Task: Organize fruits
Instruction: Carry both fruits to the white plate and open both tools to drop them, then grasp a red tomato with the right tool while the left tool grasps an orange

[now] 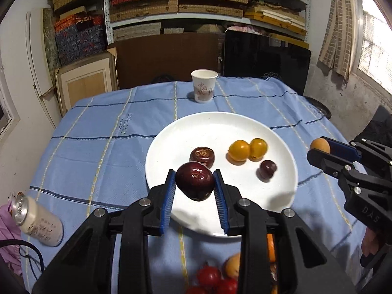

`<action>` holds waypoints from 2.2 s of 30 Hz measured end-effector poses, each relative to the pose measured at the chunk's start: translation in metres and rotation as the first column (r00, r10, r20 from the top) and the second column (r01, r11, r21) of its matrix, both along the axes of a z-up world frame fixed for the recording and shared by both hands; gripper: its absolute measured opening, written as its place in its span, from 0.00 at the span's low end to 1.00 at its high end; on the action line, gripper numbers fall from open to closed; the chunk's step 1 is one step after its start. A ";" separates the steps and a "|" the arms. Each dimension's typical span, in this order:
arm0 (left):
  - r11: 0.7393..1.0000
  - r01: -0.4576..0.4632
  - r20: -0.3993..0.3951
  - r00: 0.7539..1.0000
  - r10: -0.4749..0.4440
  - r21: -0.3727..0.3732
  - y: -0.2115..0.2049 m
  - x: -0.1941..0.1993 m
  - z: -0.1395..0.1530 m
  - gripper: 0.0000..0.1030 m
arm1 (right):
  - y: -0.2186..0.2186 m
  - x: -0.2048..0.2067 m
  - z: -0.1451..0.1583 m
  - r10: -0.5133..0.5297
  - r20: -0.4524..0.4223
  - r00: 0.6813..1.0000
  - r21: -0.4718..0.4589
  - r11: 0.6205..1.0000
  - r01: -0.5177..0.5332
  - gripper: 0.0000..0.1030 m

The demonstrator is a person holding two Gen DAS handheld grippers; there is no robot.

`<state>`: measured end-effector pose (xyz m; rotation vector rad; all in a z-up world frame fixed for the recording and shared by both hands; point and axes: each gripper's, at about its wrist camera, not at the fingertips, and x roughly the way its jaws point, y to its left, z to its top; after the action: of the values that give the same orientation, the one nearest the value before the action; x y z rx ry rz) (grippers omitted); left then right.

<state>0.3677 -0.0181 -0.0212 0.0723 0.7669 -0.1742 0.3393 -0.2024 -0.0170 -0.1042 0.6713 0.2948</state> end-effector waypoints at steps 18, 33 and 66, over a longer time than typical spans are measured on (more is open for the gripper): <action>0.999 -0.037 -0.080 0.996 0.034 -0.031 0.005 0.042 -0.033 0.63 | 0.008 0.052 -0.033 0.031 -0.073 0.997 0.031 0.999 -0.029 0.35; 0.996 0.060 -0.067 0.996 -0.065 -0.072 0.036 -0.129 -0.002 0.66 | 0.005 -0.132 -0.035 0.105 -0.126 0.986 0.042 0.994 -0.101 0.36; 0.998 0.009 -0.111 0.994 -0.002 0.059 0.041 -0.197 -0.063 0.85 | 0.029 -0.215 -0.080 0.132 -0.148 0.980 0.122 0.986 -0.114 0.28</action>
<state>0.1709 0.0224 -0.0839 0.1223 0.8824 -0.1618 0.1242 -0.1736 -0.0970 -0.0142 0.8026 0.4630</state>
